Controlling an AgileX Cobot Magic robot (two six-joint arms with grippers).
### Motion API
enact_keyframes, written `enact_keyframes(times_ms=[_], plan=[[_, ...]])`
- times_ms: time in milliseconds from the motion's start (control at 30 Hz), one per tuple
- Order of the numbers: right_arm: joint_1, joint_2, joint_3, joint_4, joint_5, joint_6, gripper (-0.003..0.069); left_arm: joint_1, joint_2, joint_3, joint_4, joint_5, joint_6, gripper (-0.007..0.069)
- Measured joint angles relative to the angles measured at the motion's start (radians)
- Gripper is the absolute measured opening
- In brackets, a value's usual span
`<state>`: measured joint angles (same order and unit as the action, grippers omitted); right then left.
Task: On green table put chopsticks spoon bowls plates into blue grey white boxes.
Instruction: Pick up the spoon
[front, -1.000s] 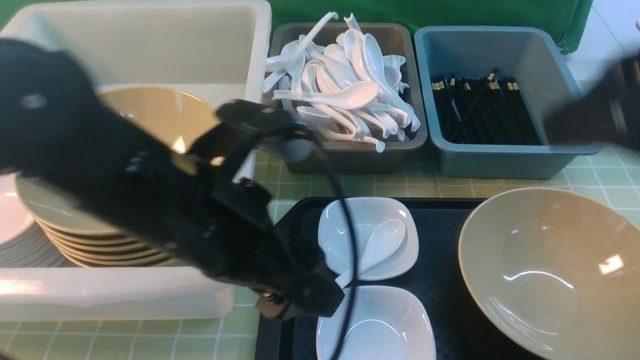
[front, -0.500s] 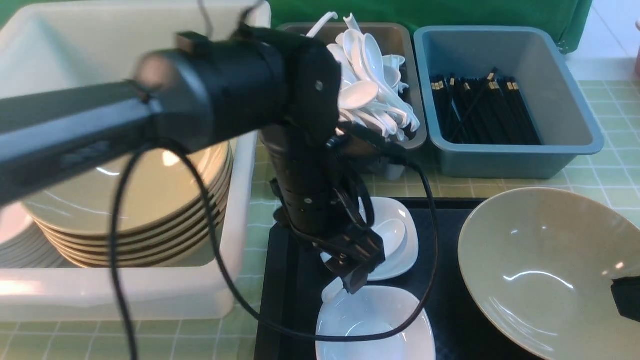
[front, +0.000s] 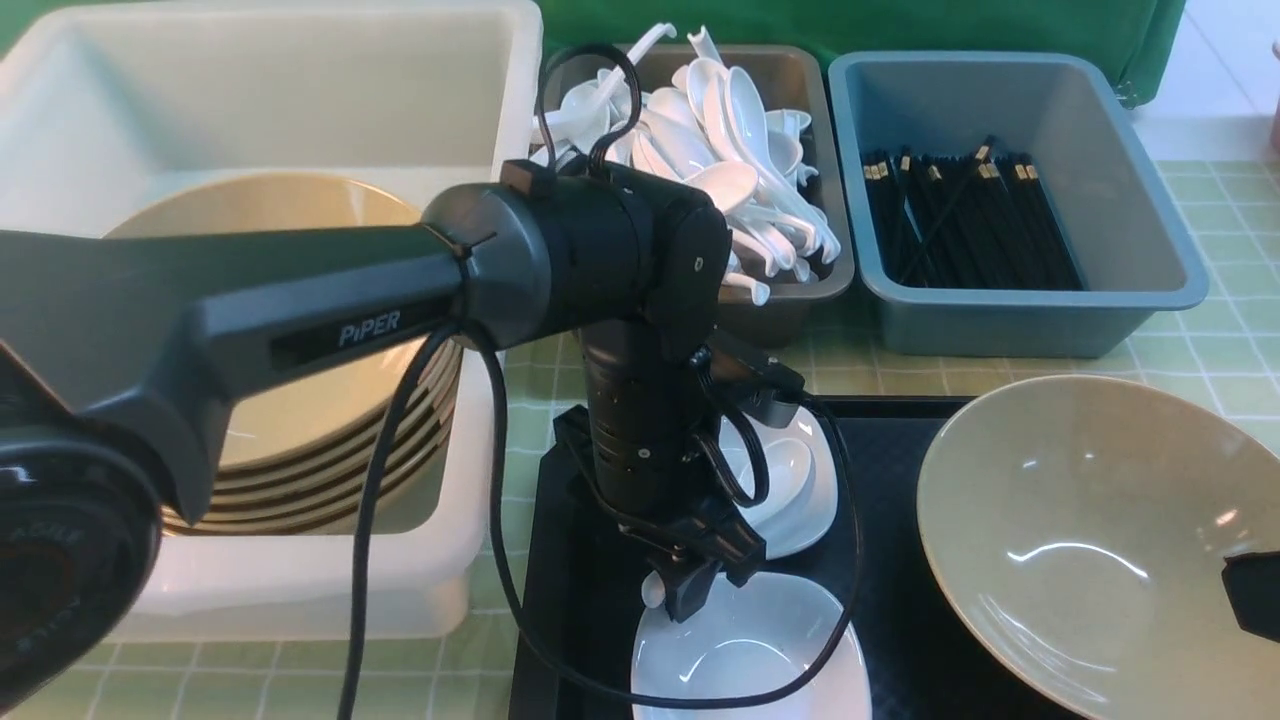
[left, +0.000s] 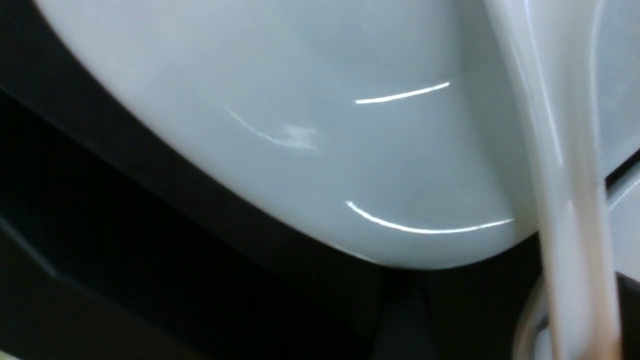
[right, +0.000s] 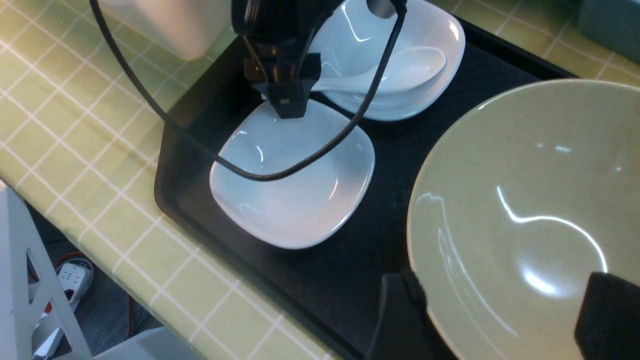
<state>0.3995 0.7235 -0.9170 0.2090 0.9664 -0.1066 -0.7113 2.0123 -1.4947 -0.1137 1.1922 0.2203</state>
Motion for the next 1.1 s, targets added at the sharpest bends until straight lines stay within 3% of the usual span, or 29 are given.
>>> enact_keyframes(times_ms=[167, 233, 867, 933, 1100], plan=[[0.0, 0.0, 0.0, 0.0, 0.0, 0.0, 0.0456, 0.0, 0.0, -0.008, -0.001, 0.017, -0.002, 0.0071], [0.0, 0.0, 0.0, 0.0, 0.0, 0.0, 0.0456, 0.0, 0.0, -0.018, -0.001, 0.025, -0.002, 0.0044], [0.0, 0.0, 0.0, -0.001, -0.011, 0.0, 0.0456, 0.0, -0.11, -0.184, -0.003, 0.034, -0.025, 0.0039], [0.0, 0.0, 0.0, -0.001, -0.011, 0.0, 0.0456, 0.0, -0.115, -0.184, 0.017, 0.035, -0.046, 0.0039], [0.0, 0.0, 0.0, -0.001, -0.015, 0.0, 0.0456, 0.051, -0.164, -0.224, 0.099, 0.019, -0.231, 0.0039]])
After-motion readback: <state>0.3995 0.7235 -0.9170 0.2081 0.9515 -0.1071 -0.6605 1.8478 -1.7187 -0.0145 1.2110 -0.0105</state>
